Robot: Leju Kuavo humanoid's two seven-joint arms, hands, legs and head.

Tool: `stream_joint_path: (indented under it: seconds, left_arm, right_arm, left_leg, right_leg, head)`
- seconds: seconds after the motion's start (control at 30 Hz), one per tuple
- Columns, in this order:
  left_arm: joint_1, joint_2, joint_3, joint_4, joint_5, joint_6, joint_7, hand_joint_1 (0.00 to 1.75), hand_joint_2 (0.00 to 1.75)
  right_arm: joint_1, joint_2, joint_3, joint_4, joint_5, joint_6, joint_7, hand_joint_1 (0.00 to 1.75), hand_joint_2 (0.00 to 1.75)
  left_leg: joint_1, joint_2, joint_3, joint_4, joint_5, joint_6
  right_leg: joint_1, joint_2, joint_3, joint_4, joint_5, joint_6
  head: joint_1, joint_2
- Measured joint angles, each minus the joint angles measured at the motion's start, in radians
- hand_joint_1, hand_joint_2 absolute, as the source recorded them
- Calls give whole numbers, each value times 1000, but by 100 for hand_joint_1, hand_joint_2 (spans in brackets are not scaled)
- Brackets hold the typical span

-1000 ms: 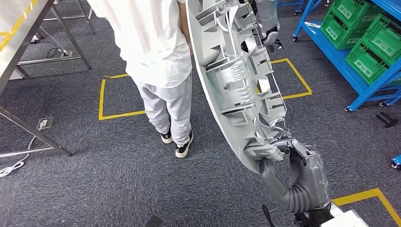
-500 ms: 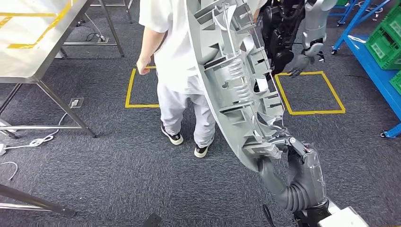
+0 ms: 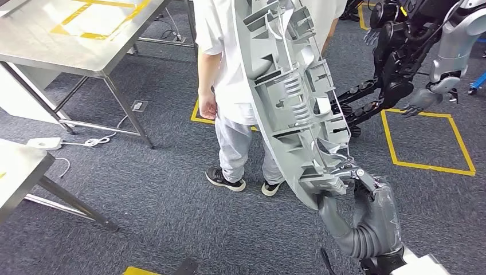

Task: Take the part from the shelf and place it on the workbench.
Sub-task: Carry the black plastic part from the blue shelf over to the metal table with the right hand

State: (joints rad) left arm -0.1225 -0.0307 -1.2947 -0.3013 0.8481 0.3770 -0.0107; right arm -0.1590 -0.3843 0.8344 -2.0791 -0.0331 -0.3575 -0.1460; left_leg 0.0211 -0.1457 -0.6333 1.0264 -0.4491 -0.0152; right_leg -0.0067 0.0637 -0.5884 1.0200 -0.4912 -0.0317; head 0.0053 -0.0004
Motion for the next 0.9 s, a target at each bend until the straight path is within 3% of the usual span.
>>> stream_joint_path:
  seconds: [0.07,0.1,0.13,0.2,0.23,0.3,0.37,0.4,0.43,0.5,0.57,0.63,0.7,0.73,0.77,0.83,0.9]
  left_arm:
    - [2,0,0,0,0,1,0,0,175]
    - [1,0,0,0,0,1,0,0,175]
    - [-1,1,0,0,0,1,0,0,175]
    - [-1,1,0,0,0,1,0,0,175]
    - [0,1,0,0,0,1,0,0,175]
    - [2,2,0,0,0,1,0,0,175]
    - [-1,4,0,0,0,1,0,0,175]
    - [-2,4,0,0,0,1,-1,0,175]
    - [-1,5,0,0,0,1,-1,0,175]
    - [3,6,0,0,-1,2,-1,0,175]
    - [4,7,0,0,-1,5,-2,0,175]
    - [3,7,0,0,-1,8,-5,0,175]
    - [2,7,0,0,-2,9,-6,0,175]
    - [2,7,0,0,-2,8,-5,0,175]
    - [1,7,0,0,-4,8,-3,0,175]
    - [-1,6,0,-1,-7,8,-1,0,175]
    - [-4,6,0,-2,-10,7,0,0,175]
  right_arm:
    - [1,0,-1,0,0,0,1,175,175]
    - [2,0,-1,0,0,0,1,175,175]
    - [3,0,-1,0,0,0,1,175,175]
    - [4,0,-1,0,0,0,1,175,175]
    - [4,0,0,0,0,0,1,175,175]
    - [5,0,0,0,0,0,2,175,175]
    - [6,0,0,0,0,0,2,175,175]
    - [6,0,-1,0,0,0,2,175,175]
    - [7,0,-1,0,1,0,2,175,175]
    - [8,0,-1,0,6,-2,1,175,175]
    - [11,0,-3,-2,13,-4,1,175,175]
    - [17,-1,-5,-3,19,-6,1,175,175]
    - [21,-1,-6,-3,22,-7,1,175,175]
    - [22,-1,-6,-3,23,-8,1,175,175]
    - [22,-1,-6,-3,23,-7,1,175,175]
    - [22,-1,-7,-3,23,-7,2,175,175]
    - [23,-2,-7,-4,23,-7,2,175,175]
  left_leg:
    - [-5,54,-21,46,-30,-7]
    - [-6,91,-44,98,-59,-9]
    - [-6,114,-72,161,-90,-13]
    - [-4,130,-110,250,-120,-19]
    - [-4,134,-105,247,-109,-21]
    - [-5,155,-44,138,-53,-19]
    - [-15,198,18,29,-22,-8]
    - [-20,211,30,5,-20,-1]
    - [-24,210,31,0,-23,6]
    - [-22,187,30,-5,-18,17]
    - [-15,166,32,-12,-14,27]
    - [-12,142,32,-13,-11,33]
    - [-13,116,32,-13,-10,34]
    - [-13,102,33,-12,-10,33]
    - [-13,88,33,-12,-10,33]
    - [-13,60,33,-9,-10,30]
    - [-11,35,27,-7,-8,19]
  right_leg:
    - [-1,-30,12,-16,7,-10]
    - [0,-46,17,-20,8,-13]
    - [1,-61,18,-21,6,-16]
    - [3,-92,19,-18,2,-17]
    - [3,-106,19,-16,0,-16]
    - [3,-132,21,-10,-7,-11]
    - [8,-154,21,-2,-15,-3]
    - [10,-163,21,0,-18,2]
    - [12,-173,22,1,-20,6]
    - [9,-182,26,2,-26,16]
    - [4,-140,11,45,-58,25]
    - [0,-84,-46,164,-117,29]
    - [-1,-70,-105,272,-148,30]
    - [-1,-69,-114,280,-136,29]
    - [-1,-65,-105,248,-106,27]
    - [-4,-28,-51,119,-33,22]
    - [-7,10,-11,26,0,19]
  head:
    - [-4,0]
    - [-7,0]
    - [-10,0]
    - [-11,0]
    - [-12,0]
    - [-13,0]
    - [-15,0]
    - [-15,0]
    - [-15,0]
    - [-15,0]
    - [-10,0]
    - [-3,0]
    - [0,0]
    - [0,0]
    - [0,0]
    - [1,0]
    - [1,0]
